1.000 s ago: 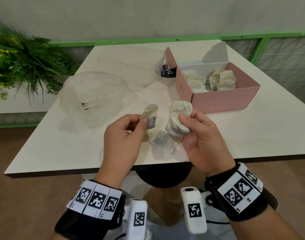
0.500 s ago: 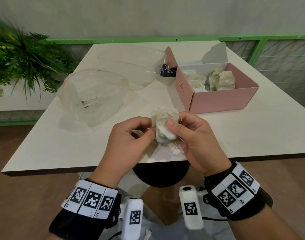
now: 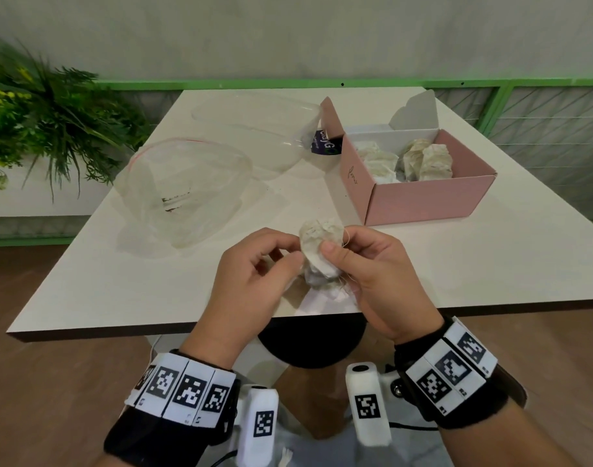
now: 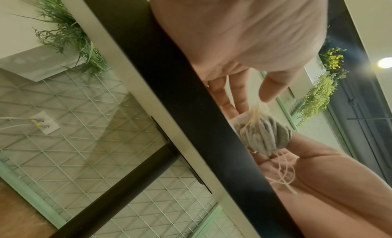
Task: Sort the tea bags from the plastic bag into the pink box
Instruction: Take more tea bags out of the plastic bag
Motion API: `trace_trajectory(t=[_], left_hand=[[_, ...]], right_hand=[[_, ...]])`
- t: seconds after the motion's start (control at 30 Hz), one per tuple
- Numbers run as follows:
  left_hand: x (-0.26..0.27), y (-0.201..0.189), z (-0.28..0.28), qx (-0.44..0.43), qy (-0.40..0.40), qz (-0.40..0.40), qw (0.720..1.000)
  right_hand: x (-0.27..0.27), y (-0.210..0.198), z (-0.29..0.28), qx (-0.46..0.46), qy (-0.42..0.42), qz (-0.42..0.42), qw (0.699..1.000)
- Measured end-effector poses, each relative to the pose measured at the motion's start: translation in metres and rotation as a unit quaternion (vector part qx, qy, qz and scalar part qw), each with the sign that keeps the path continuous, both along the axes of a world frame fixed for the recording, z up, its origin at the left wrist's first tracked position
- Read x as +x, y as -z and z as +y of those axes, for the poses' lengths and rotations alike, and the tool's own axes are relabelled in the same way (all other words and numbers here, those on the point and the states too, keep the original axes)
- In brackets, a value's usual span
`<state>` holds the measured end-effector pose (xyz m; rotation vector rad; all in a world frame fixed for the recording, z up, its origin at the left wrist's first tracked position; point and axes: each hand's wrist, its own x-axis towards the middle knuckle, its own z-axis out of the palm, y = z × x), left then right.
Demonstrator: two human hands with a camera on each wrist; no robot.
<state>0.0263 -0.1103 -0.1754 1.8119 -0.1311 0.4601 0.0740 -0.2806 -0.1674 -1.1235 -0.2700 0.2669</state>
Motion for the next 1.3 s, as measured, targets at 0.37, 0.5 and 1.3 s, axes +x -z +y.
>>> trace_trajectory(t=[0.37, 0.5, 1.3], left_hand=[[-0.001, -0.002, 0.0, -0.049, -0.02, -0.006, 0.999], [-0.001, -0.001, -0.001, -0.036, -0.021, 0.002, 0.999], [0.004, -0.005, -0.006, 0.057, -0.183, 0.095, 0.977]], right_hand=[[-0.001, 0.001, 0.003, -0.063, 0.01, -0.051, 0.997], [-0.003, 0.003, 0.003, -0.077, -0.005, -0.06, 0.995], [0.014, -0.004, -0.02, 0.234, -0.018, 0.194, 0.953]])
